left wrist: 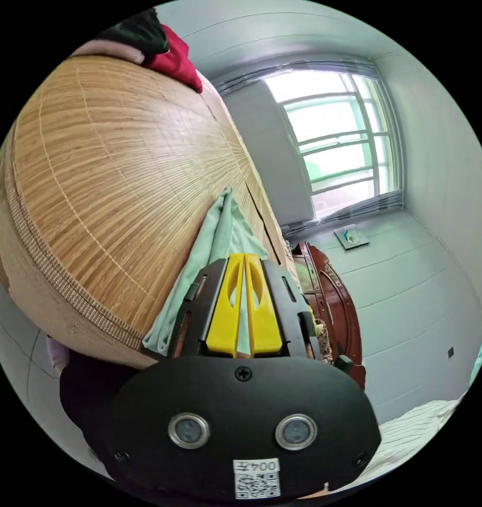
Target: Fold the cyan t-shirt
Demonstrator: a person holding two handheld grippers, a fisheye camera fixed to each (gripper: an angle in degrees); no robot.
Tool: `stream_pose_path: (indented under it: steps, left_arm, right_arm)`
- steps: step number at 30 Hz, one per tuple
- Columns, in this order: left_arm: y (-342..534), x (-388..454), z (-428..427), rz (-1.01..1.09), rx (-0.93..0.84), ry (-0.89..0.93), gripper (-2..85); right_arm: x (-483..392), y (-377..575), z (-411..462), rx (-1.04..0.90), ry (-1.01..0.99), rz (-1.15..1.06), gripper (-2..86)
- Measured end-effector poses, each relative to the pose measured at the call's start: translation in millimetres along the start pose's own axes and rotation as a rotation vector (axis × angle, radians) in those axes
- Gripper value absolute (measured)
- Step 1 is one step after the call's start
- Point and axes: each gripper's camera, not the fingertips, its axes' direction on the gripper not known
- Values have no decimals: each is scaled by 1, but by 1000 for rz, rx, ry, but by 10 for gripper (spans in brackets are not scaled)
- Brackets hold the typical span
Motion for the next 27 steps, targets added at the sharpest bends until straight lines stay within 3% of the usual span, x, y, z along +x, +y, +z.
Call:
stream_pose_path:
  steps: [3, 6, 10, 14, 17, 27]
  left_arm:
    - [3, -18, -1, -106, 1, 30, 3]
    - [9, 0, -22, -59, 45, 66, 6]
    - [33, 12, -51, 6, 29, -34, 22]
    - [55, 1, -64, -20, 9, -60, 54]
    - [69, -3, -66, -30, -5, -84, 75]
    - [96, 37, -30, 223, -115, -237, 131]
  right_arm:
    - [10, 9, 1, 3, -44, 46, -5]
    - [7, 0, -22, 66, -46, 52, -2]
    - [18, -24, -36, 117, -25, 87, 23]
    - [38, -34, -5, 3, 63, 135, 15]
    - [41, -34, -10, 32, 38, 164, 7]
    - [8, -128, -27, 135, -51, 161, 99]
